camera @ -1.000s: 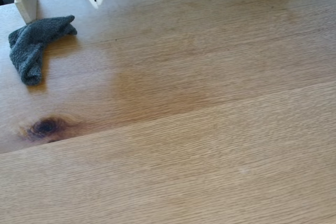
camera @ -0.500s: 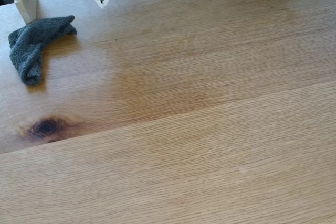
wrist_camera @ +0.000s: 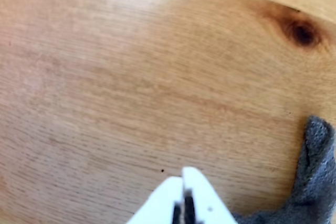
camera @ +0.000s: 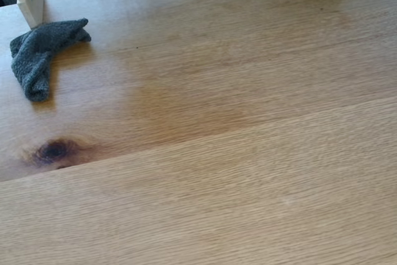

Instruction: Clean the area in front of the robot

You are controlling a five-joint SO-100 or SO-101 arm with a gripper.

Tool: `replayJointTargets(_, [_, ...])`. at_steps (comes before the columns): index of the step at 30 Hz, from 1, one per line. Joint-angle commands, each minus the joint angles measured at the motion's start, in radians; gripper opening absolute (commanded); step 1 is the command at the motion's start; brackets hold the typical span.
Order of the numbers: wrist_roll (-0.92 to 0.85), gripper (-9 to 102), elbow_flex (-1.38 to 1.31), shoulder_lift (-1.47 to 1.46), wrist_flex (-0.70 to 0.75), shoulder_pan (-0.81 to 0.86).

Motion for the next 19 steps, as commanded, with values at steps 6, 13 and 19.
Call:
replayJointTargets(6, [0.003,1,0.094,0.009,0.003,0.002])
replayJointTargets(13, [0.003,1,0.094,0.009,0.003,0.002])
replayJointTargets(19, [0.003,0,0.094,0.009,0.003,0.002])
